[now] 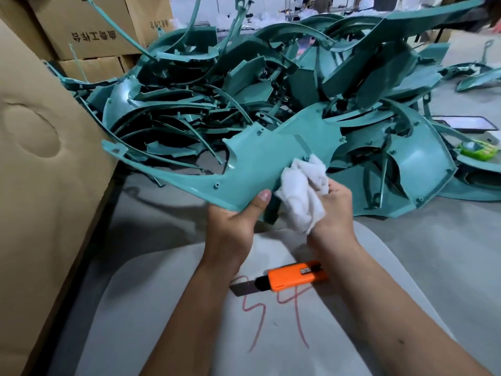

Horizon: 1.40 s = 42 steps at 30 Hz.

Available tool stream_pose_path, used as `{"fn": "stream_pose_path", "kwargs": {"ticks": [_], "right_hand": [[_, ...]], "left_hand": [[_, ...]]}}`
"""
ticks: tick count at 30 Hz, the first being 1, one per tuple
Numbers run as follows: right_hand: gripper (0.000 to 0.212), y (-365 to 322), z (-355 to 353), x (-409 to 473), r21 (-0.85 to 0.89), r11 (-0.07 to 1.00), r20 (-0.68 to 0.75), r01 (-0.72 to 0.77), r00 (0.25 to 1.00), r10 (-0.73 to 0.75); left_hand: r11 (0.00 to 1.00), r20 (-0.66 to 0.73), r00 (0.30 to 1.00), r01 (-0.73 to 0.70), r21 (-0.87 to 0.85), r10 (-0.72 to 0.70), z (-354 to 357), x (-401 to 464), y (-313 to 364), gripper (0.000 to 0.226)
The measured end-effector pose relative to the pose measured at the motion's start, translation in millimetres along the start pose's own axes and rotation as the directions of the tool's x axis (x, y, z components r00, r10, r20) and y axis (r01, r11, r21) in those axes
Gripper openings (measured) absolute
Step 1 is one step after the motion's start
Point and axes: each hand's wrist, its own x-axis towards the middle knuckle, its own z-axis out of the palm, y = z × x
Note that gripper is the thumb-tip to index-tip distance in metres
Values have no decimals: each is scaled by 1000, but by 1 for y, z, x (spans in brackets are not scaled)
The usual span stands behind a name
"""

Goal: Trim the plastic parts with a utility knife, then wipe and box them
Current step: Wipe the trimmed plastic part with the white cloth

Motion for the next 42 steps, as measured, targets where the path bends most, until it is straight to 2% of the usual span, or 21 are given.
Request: {"fn": "stream_pose_path", "kwargs": {"ticks": [1, 3, 5, 6, 9, 10, 12, 15, 16, 18, 20, 22, 23, 24, 26, 28, 31, 36, 39, 40, 42], "right_hand": [[26, -6, -2, 3, 67, 997, -36, -32, 999, 34], [24, -17, -5, 7, 246, 964, -21, -98, 994, 106], [9, -23, -6, 6, 266, 960, 41, -81, 996, 73], [11, -24, -6, 5, 230, 973, 82, -37, 996, 18], [52, -22, -8, 3, 42, 974, 215, 222, 950, -225], [56, -21, -10, 4, -47, 958, 242, 284, 933, -265], [37, -20, -20, 13, -187, 908, 312, 376, 899, -308], [20, -22, -32, 19, -383, 818, 487, 429, 846, -216], [27, -22, -34, 18, -435, 794, 514, 423, 842, -167], [37, -20, -33, 16, -465, 782, 540, 415, 833, -121], [29, -16, -29, 15, -418, 821, 509, 389, 849, -144], [19, -9, -22, 13, -339, 875, 457, 346, 874, -169], [21, -5, -16, 11, -317, 891, 438, 324, 884, -166], [21, 0, -12, 9, -311, 902, 420, 299, 895, -152], [21, 9, -4, 3, -336, 909, 407, 249, 908, -98], [25, 12, -2, -1, -372, 904, 435, 210, 900, -30], [28, 10, -5, -3, -466, 850, 424, 246, 905, -30], [39, 9, -12, 2, -510, 806, 407, 300, 910, -82], [39, 4, -11, 3, -531, 763, 418, 370, 897, -144], [36, 1, -11, 4, -522, 767, 410, 373, 898, -157], [27, -7, -12, 5, -434, 845, 397, 312, 909, -131]], "left_hand": [[999, 43, 999, 32, -1, -32, -1, -2, 0, 30], [996, 115, 989, 89, -8, -87, -3, -3, 1, 31], [994, 174, 980, 107, -28, -100, -7, 1, 4, 35], [991, 202, 972, 129, -45, -117, -11, 3, 6, 37], [972, 241, 945, 235, -28, -221, -26, 10, 15, 40], [965, 236, 938, 263, -4, -254, -33, 12, 17, 41], [960, 225, 933, 277, 42, -279, -46, 18, 20, 36], [951, 260, 914, 298, 87, -311, -66, 23, 23, 33], [939, 262, 902, 325, 109, -343, -71, 23, 24, 34], [922, 272, 881, 368, 116, -386, -78, 24, 26, 34], [936, 267, 898, 344, 76, -351, -79, 26, 27, 33], [969, 146, 959, 245, 8, -244, -63, 28, 24, 26], [980, 18, 981, 196, -43, -195, -52, 28, 22, 21], [984, -137, 977, 148, -101, -161, -40, 27, 19, 20], [992, -385, 920, 26, -123, -72, -25, 24, 15, 18], [1000, -448, 894, -18, -3, 15, -28, 23, 11, 14], [986, -354, 934, 15, 164, 44, -41, 29, 9, 11], [972, -182, 979, -48, 229, 91, -39, 30, 16, 19], [962, -96, 995, 5, 274, 22, -47, 28, 18, 18], [957, -48, 999, 33, 289, -20, -48, 27, 18, 19], [965, 21, 998, 54, 256, -62, -46, 23, 19, 19]]}}
